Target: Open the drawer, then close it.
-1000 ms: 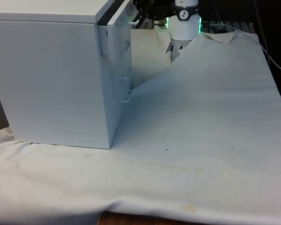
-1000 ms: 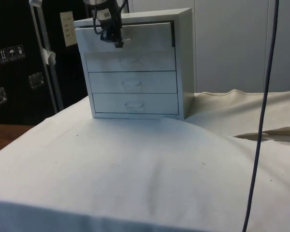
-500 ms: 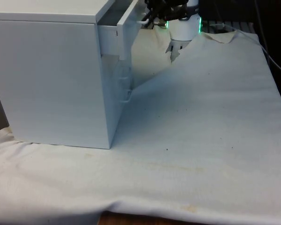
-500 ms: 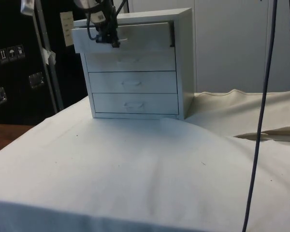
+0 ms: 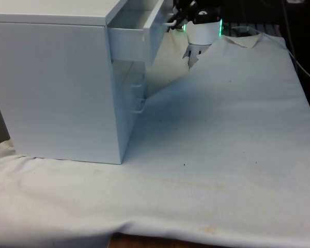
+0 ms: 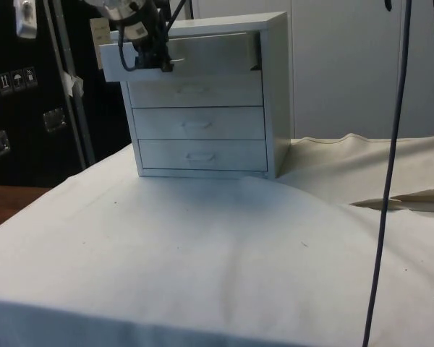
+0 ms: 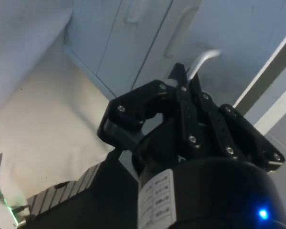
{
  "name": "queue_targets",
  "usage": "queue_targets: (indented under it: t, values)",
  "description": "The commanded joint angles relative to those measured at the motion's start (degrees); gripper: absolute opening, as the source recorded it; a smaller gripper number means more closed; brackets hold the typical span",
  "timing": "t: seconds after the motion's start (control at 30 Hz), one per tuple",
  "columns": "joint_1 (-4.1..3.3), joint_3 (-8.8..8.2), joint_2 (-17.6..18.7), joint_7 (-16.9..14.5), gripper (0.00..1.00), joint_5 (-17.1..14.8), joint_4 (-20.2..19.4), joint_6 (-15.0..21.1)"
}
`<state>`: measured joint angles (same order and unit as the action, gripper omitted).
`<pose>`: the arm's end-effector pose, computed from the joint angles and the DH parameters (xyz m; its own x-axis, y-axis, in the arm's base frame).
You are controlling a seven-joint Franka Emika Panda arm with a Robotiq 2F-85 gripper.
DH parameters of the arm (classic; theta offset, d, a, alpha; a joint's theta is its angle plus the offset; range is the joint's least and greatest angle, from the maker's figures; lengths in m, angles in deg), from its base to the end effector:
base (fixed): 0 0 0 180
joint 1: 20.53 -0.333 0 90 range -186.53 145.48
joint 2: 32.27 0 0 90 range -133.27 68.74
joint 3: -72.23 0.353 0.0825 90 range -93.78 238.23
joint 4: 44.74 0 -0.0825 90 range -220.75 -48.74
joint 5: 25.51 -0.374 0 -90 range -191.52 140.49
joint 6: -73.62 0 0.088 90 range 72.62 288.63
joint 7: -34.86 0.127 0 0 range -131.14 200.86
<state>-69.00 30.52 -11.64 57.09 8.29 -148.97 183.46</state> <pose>0.6099 0.0614 0.4177 0.9999 0.0085 0.0077 0.0005 -0.7005 0.7136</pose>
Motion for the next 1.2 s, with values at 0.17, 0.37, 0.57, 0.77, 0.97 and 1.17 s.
queue_targets:
  t: [0.17, 0.37, 0.57, 0.77, 0.97, 1.17]
  values:
    - [-0.57, 1.49, 1.6, 1.55, 0.0, 0.0, 1.72, -1.89]
    - [-0.63, 2.46, 2.29, 2.69, 0.0, 0.06, 2.41, -2.92]
    - [-0.86, 3.5, 2.81, 5.04, 0.0, 0.11, 2.46, -3.67]
    - [-0.97, 4.64, 2.86, 7.68, 0.0, 0.52, 1.78, -3.72]
    - [-1.03, 5.84, 3.44, 9.74, 0.0, 0.8, 1.89, -4.18]
    - [-0.69, 6.93, 4.01, 10.43, 0.0, 1.26, 2.12, -4.13]
